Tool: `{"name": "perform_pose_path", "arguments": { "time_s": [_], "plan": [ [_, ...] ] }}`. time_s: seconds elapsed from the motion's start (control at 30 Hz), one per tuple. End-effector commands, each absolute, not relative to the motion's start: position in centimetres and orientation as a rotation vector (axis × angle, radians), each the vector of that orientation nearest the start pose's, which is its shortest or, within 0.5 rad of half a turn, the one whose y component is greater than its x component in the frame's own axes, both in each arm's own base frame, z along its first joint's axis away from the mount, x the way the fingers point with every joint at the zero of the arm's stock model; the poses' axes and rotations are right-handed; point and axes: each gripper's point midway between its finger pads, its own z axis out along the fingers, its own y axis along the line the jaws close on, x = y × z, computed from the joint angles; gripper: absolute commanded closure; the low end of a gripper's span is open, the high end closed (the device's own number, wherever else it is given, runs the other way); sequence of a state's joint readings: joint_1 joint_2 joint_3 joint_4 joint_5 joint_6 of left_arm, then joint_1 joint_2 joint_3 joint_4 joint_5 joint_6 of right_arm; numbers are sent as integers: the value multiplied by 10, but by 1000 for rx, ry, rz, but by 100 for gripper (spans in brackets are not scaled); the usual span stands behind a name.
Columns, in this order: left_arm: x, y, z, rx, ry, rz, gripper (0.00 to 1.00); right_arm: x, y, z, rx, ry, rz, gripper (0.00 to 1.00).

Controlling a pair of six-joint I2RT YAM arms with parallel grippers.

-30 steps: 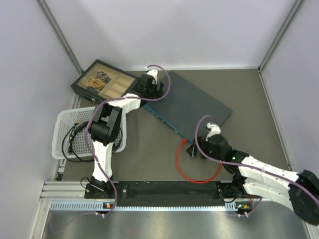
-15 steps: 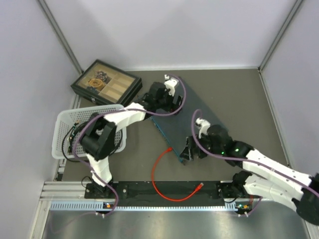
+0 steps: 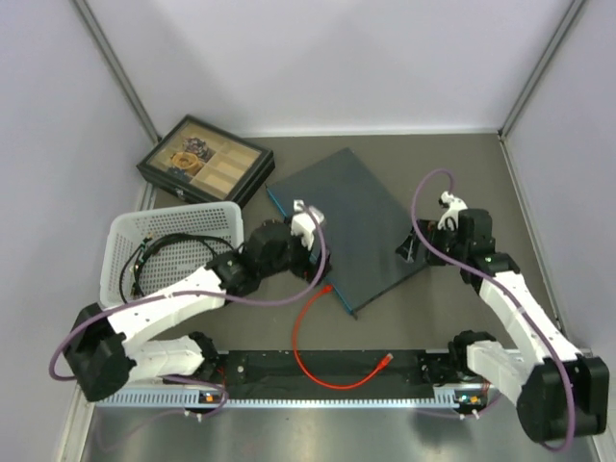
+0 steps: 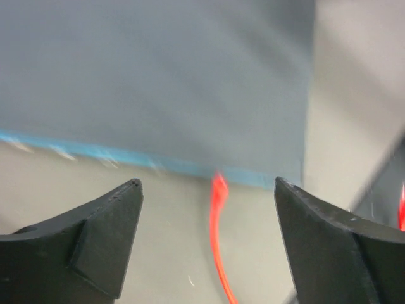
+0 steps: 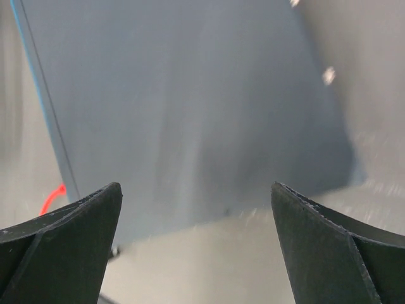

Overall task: Insert the plug into the switch port
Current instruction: Adjust the switch port at the center of the board, then adjust the connector at the switch port.

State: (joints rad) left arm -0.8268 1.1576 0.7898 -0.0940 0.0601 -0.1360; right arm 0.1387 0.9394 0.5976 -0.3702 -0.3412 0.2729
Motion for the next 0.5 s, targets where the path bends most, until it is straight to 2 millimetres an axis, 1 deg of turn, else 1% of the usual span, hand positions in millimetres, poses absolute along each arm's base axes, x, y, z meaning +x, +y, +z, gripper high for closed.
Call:
{"name": "perform_pose_path", "arguments": {
  "time_s": [0.0,0.03,0.07,0.1,0.13,0.17,0.2,0.23,0.3,0.33,0.37,0.4,0.43,0.47],
  "plan": [
    [185,-266,126,846,2059,-707,14,311,99,154,-45,2101,673,1],
    [178,-266,125,857,2042,-720,14,317,99,154,-45,2097,690,1],
    [172,-261,111,873,2057,-714,14,323,97,153,-42,2092,696,1],
    [171,-260,108,879,2045,-707,15,333,94,149,-33,2088,705,1],
    [174,-264,113,866,2002,-721,16,337,93,150,-35,2081,724,1],
    [171,-263,104,893,1998,-725,23,339,92,148,-31,2087,731,1],
    [173,-266,104,928,1950,-719,26,347,89,149,-32,2068,727,1],
    [178,-269,102,927,1926,-710,27,352,86,146,-25,2077,719,1],
    [181,-270,94,974,1917,-678,27,361,81,147,-21,2060,714,1],
    [181,-272,83,999,1934,-669,27,364,81,145,-22,2065,736,1],
    [183,-277,85,1007,1910,-681,27,367,81,144,-26,2064,739,1],
    [184,-289,82,1041,1899,-713,29,375,78,141,-20,2062,733,1],
    [187,-292,77,1074,1884,-700,31,376,79,142,-25,2057,749,1],
    [188,-295,76,1079,1874,-704,32,380,80,139,-29,2056,758,1]
  ]
}}
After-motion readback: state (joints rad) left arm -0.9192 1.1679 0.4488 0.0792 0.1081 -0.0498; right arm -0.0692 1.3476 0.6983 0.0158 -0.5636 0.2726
